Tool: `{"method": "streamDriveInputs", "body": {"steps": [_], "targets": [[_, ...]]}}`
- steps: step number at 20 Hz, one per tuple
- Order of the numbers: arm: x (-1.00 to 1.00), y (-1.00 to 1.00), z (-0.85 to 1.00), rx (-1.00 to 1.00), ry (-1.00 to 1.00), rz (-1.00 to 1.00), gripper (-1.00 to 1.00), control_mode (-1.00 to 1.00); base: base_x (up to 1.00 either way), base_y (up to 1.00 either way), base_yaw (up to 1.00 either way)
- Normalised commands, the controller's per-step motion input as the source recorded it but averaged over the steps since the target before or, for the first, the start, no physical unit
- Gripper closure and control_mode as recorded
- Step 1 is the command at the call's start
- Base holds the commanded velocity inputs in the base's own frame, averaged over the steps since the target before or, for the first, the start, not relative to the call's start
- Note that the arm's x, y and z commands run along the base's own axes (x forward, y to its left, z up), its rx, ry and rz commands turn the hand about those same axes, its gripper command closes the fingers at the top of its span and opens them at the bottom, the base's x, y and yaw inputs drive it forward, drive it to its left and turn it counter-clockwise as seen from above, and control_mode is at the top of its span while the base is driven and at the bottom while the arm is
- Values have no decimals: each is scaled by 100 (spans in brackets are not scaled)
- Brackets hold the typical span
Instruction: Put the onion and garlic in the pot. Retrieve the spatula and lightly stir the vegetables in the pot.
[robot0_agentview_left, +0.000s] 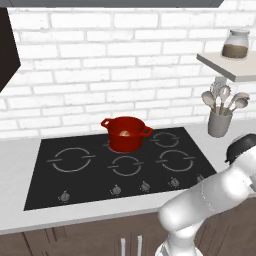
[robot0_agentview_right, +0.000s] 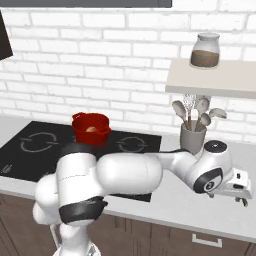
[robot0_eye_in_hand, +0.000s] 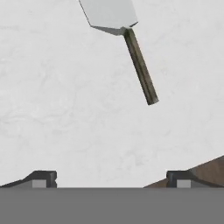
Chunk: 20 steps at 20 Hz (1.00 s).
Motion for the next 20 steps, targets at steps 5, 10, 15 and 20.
{"method": "streamDriveInputs", "body": {"steps": [5,10,15,20], "targets": [[0,-89,-15,-2,-12,26,-100,-100,0,0,0],[20,-50,0,6,7,6,-100,-100,0,0,0],[34,-21,-7,9,23,0,-100,-100,0,0,0],[46,0,-57,2,14,8,-100,-100,0,0,0]]}}
